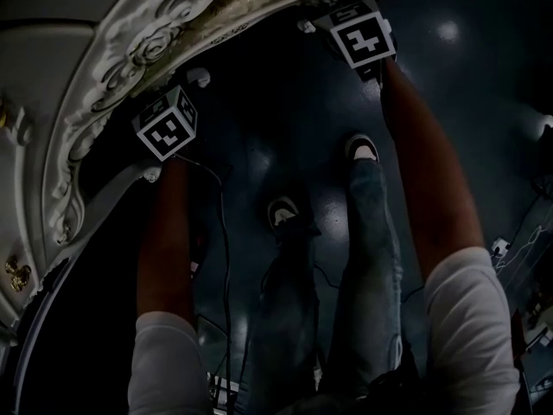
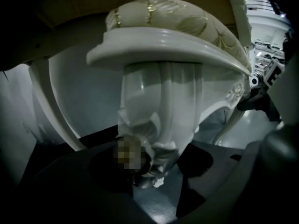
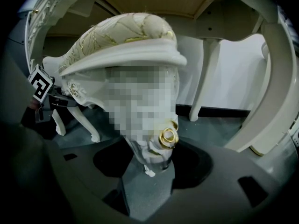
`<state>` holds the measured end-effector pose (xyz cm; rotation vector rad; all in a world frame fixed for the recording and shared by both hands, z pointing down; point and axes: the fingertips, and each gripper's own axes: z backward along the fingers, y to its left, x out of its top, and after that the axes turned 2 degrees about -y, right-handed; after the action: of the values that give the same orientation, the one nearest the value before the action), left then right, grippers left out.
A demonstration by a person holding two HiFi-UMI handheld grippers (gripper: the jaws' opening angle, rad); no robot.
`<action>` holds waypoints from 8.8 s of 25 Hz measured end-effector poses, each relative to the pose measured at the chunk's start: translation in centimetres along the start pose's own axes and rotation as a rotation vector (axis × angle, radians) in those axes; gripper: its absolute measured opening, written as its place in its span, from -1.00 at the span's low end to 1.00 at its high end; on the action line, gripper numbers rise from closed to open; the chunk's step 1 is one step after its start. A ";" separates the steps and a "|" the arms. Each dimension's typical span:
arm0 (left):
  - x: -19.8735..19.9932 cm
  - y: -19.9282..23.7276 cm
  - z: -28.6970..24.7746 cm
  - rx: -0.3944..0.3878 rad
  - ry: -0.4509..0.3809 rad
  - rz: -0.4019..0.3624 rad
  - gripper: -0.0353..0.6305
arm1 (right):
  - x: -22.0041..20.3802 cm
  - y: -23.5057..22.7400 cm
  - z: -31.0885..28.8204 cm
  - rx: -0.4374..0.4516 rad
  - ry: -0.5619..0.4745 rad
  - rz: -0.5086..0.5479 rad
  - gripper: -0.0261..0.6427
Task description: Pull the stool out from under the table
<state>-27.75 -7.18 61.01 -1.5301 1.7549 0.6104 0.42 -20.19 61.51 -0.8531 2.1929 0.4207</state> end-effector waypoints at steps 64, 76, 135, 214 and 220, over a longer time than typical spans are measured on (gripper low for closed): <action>-11.8 -8.9 13.8 0.191 0.170 0.106 -0.08 | -8.6 1.0 7.6 0.212 0.075 0.201 -0.20; -12.4 -9.8 15.1 0.168 0.283 0.133 -0.08 | -8.5 0.9 8.8 0.241 0.177 0.222 -0.20; -13.0 -10.1 15.1 0.160 0.254 0.164 -0.08 | -8.7 0.8 8.9 0.242 0.200 0.201 -0.20; -13.3 -10.3 15.3 0.149 0.298 0.162 -0.08 | -9.2 0.6 8.7 0.241 0.289 0.225 -0.20; -13.3 -10.3 15.3 0.143 0.306 0.153 -0.08 | -9.3 0.5 8.8 0.235 0.286 0.220 -0.20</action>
<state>-13.97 10.83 62.65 -1.4574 2.1119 0.3261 9.41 -11.06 62.41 -0.5737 2.5520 0.1452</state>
